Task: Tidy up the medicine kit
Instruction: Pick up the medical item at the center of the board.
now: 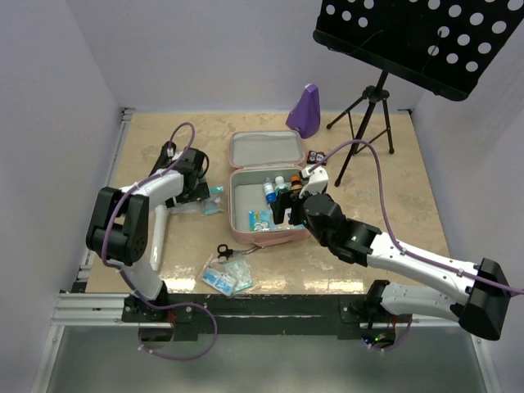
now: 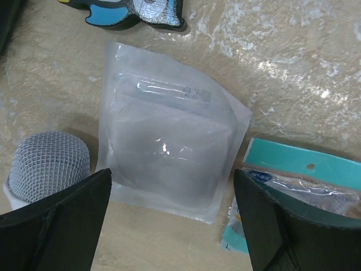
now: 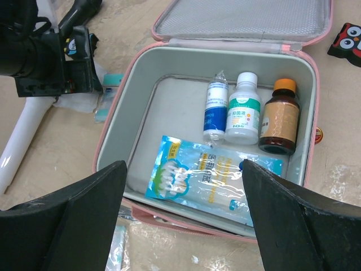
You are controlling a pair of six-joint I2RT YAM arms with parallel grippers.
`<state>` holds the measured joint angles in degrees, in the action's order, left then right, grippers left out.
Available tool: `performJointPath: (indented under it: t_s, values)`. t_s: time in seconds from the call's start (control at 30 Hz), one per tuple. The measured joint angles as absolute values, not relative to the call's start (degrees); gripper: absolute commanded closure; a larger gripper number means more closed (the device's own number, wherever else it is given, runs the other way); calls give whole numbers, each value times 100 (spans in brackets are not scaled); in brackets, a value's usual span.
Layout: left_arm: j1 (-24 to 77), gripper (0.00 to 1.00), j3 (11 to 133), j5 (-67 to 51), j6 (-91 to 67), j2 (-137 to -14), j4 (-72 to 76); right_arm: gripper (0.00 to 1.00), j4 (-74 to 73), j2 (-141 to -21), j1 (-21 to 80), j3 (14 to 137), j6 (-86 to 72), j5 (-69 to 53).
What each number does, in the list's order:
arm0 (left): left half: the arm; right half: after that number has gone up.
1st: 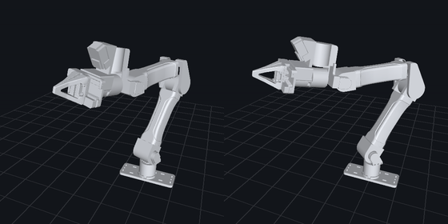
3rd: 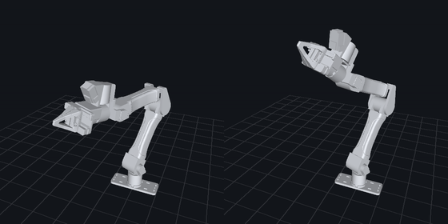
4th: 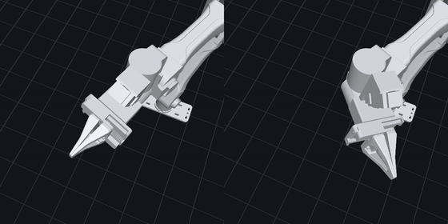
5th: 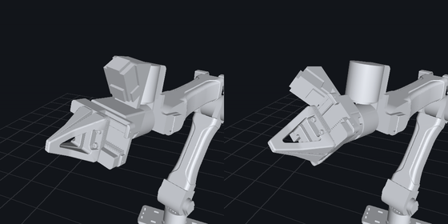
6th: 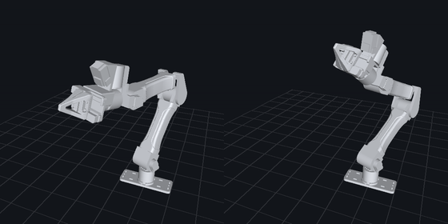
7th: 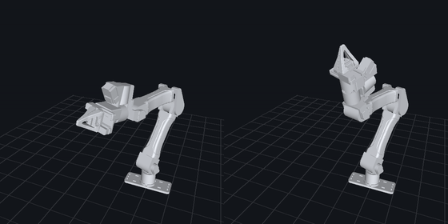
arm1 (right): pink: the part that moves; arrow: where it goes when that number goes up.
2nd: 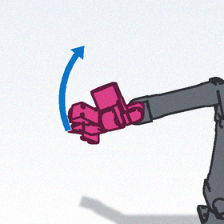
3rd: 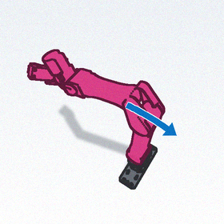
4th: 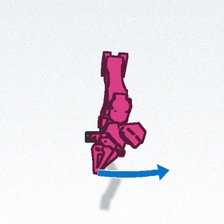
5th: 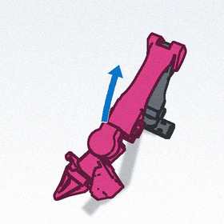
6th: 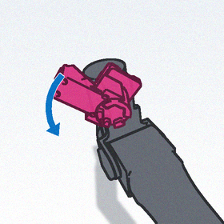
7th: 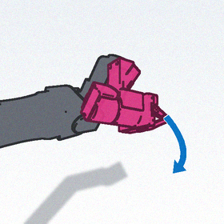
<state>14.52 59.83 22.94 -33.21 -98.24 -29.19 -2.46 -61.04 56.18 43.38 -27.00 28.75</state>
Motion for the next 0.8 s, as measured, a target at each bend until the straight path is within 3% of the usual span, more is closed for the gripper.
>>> performJointPath:
  t_s: [0.13,0.53,0.8]
  values:
    - [1422,18,6020,2255,-3310,-9988,-2812,12,-222,-6071,5616,4270,-2700,2875]
    - [1415,63,5999,2112,-3124,-9793,-2742,12,-211,-6088,5581,4268,-2696,2832]
    - [1441,64,5999,1990,-3057,-8840,-2910,12,-209,-6154,5581,4268,-2698,2746]
